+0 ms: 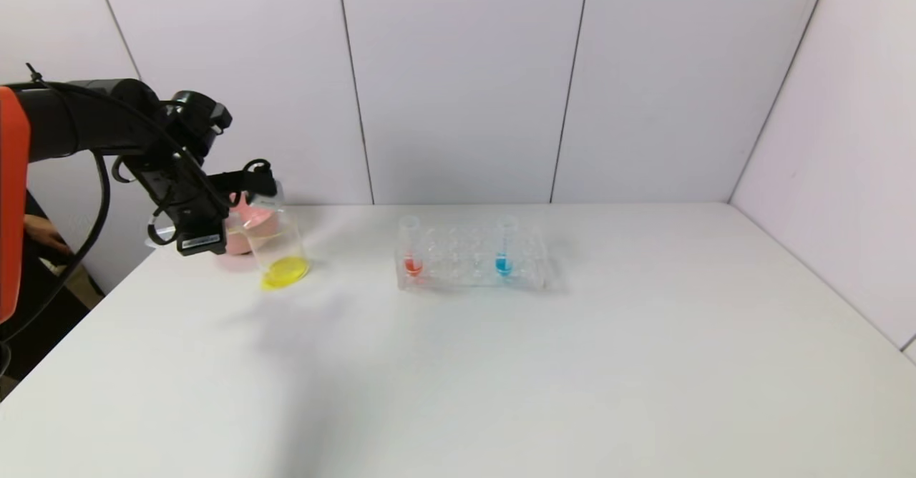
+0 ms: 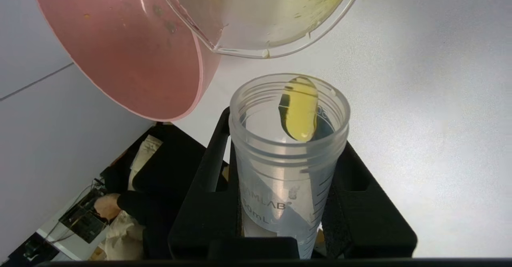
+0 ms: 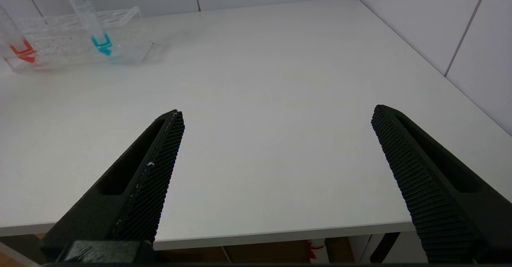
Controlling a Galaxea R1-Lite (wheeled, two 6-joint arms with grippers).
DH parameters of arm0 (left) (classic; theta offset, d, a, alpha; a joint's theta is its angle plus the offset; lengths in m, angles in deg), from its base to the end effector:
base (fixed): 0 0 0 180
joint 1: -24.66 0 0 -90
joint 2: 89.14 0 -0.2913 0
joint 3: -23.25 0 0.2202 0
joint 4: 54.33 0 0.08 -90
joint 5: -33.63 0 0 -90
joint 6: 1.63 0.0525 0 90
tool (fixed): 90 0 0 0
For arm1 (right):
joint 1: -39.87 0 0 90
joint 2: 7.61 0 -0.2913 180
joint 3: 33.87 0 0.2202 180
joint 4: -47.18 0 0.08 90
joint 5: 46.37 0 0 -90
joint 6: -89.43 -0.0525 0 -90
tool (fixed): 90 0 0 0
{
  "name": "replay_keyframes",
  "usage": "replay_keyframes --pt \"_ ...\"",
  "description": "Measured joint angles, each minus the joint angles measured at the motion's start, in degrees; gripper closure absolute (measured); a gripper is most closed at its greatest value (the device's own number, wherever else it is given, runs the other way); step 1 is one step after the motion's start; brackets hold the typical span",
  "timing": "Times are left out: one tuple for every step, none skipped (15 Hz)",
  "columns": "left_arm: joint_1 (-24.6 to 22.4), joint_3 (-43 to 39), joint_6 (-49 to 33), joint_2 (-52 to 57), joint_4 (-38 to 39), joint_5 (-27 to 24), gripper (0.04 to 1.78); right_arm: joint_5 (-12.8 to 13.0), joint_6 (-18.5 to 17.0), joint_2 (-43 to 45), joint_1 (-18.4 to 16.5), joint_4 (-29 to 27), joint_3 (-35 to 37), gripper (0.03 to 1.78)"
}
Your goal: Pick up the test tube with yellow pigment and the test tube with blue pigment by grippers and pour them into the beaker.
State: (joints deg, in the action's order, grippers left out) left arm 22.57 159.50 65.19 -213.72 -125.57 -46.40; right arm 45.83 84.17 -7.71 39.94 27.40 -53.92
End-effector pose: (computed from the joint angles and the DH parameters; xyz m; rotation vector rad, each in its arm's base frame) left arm 0.4471 0.0254 0.1708 1.1214 1.0327 -0.4380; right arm 0.0481 -0.0020 0.0760 0.0919 -0.0047 -0.0370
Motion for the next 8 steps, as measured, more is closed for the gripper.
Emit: replay_keyframes --pt "0.0 0.0 -0.6 0.3 0.1 -0.2 1.28 0.0 0.0 0.0 0.0 0.0 0.0 0.10" --pt "0.0 0.0 -2.1 0.8 0.1 -0.8 1.28 0.0 -0.1 0.0 0.0 0.0 0.0 0.10" --pt "0.0 0.0 -4.4 1.6 0.1 -2.3 1.28 0.0 0.0 0.0 0.0 0.0 0.0 0.10" --pt "0.0 0.0 -6.7 2.4 0.3 -4.5 1.28 0.0 -0.1 0.0 0.0 0.0 0.0 0.10" --pt "-0.1 0.0 -8.7 3.1 0.5 -7.2 1.28 0.0 -0.1 0.0 0.0 0.0 0.0 0.10" --pt "-0.2 -0.1 -10.9 3.8 0.6 -10.5 1.28 0.0 -0.1 0.0 0.0 0.0 0.0 0.10" --pt "-0.4 -0.1 -13.2 4.5 0.8 -13.6 1.28 0.0 -0.1 0.0 0.0 0.0 0.0 0.10" --pt "-0.4 -0.1 -15.6 5.3 0.9 -16.4 1.28 0.0 -0.1 0.0 0.0 0.0 0.0 0.10"
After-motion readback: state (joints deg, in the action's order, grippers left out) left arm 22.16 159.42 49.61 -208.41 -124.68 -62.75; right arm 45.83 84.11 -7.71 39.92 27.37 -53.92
